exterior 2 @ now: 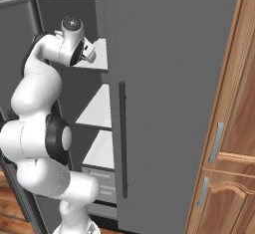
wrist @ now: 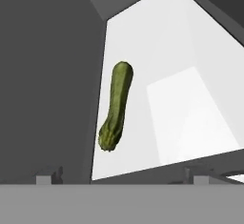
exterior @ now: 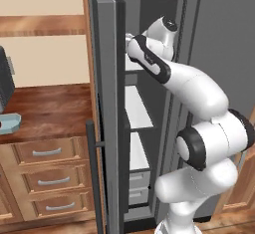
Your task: Take the onion and squash out of the freezer and place them in the tupperware container on the counter. Then put the tupperware containing the vegetables back in the freezer.
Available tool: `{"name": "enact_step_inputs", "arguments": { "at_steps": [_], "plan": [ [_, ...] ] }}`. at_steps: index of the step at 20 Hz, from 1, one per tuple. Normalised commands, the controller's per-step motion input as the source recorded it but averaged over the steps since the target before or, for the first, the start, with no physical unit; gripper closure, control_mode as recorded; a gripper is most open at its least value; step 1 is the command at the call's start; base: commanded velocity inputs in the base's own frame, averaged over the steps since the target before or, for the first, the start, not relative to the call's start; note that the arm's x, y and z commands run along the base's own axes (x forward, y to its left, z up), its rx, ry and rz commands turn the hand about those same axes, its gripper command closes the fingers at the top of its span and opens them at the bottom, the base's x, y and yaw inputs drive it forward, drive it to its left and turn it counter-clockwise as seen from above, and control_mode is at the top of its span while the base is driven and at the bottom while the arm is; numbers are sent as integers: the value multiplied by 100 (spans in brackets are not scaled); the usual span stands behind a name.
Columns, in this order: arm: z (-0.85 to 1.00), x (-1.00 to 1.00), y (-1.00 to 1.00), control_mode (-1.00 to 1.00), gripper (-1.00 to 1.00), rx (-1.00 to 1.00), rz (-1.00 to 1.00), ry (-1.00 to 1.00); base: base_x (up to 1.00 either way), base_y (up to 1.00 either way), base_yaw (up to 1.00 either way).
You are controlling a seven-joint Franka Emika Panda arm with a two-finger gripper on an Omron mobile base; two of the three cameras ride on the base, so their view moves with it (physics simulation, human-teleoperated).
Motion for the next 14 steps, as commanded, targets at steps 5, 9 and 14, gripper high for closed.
{"name": "enact_step_inputs", "arguments": {
  "at_steps": [5, 9, 14],
  "plan": [
    [-23, 53, 0, -100, -100, 0, 0, 0, 0, 0, 0],
    [-20, 46, 7, -100, -100, 0, 0, 0, 0, 0, 0],
    [-12, 48, 9, -100, -100, 0, 0, 0, 0, 0, 0]
  ]
}}
